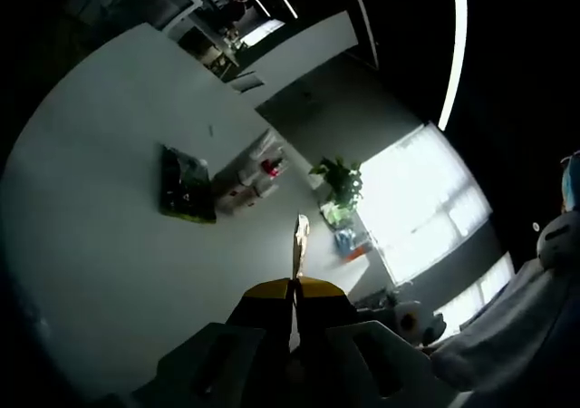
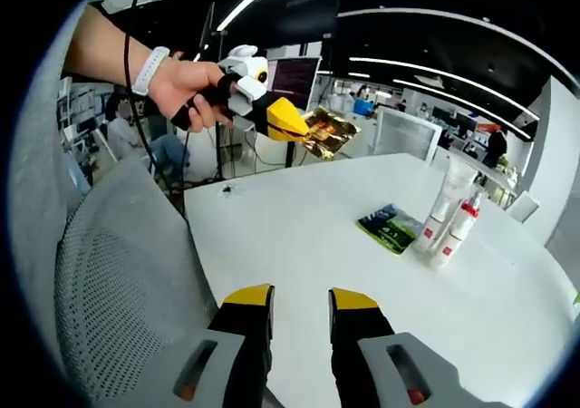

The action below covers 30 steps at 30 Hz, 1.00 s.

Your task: Arrange the skincare products in the storage area until every visible bottle or jar stands upright without overlapping.

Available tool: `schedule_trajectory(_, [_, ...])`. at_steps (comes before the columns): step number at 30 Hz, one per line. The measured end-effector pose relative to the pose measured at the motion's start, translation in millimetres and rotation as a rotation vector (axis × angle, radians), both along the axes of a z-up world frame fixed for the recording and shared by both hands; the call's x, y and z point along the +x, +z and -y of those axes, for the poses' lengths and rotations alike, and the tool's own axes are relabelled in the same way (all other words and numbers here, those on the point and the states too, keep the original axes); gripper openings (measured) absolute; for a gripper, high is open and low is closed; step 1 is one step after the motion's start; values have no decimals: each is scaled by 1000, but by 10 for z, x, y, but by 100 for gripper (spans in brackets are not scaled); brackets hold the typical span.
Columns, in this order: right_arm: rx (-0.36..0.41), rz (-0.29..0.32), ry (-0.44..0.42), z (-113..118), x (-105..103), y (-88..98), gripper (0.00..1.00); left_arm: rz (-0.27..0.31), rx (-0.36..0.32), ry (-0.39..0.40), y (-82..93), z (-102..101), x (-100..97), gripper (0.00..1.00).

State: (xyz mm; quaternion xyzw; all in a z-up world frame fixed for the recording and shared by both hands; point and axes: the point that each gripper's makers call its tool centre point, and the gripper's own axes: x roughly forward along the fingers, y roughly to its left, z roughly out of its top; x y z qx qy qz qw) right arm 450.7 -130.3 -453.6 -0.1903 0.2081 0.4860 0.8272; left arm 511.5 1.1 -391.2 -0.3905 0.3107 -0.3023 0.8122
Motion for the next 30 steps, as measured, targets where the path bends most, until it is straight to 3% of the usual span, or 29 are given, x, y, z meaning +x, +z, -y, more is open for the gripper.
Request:
schedule_trajectory(13, [-51, 32, 24, -17, -26, -47, 16, -28, 35, -19, -16, -28, 375, 0])
schedule_trajectory(30, [-103, 21, 27, 33, -26, -155, 13, -64, 79, -12, -74, -204, 822, 0])
